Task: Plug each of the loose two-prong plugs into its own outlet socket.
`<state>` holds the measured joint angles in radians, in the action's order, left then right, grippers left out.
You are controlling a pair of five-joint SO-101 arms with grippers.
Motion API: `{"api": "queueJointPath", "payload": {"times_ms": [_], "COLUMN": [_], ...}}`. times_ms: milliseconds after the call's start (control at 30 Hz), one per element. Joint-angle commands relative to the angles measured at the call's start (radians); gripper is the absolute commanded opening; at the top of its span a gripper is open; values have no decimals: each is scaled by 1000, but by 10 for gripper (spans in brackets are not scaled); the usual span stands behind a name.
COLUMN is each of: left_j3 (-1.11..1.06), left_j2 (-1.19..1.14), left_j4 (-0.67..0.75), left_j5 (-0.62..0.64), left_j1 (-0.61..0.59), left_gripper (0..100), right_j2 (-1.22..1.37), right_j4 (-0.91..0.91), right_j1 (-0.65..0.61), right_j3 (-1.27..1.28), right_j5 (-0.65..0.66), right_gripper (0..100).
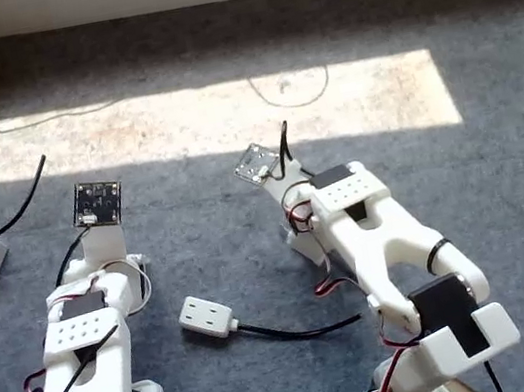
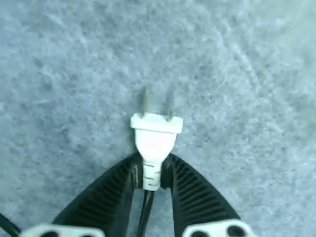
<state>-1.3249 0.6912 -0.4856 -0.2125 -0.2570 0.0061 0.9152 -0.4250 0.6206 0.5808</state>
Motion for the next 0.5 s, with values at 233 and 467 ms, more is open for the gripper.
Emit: {"api": "queueJointPath", "payload": {"times_ms": [233,467], "left_j3": [2,21], "left_j2": [8,10], "left_j4": [11,15], "left_j5": [-6,-6], "left_j1": [18,18], "left_gripper": [162,165], "right_j2": [28,5], "right_j4": [41,25], "right_j1": [-4,-19], "right_j3": [-36,-111], "right_j5": [-9,-124], "right_gripper": [8,8]}}
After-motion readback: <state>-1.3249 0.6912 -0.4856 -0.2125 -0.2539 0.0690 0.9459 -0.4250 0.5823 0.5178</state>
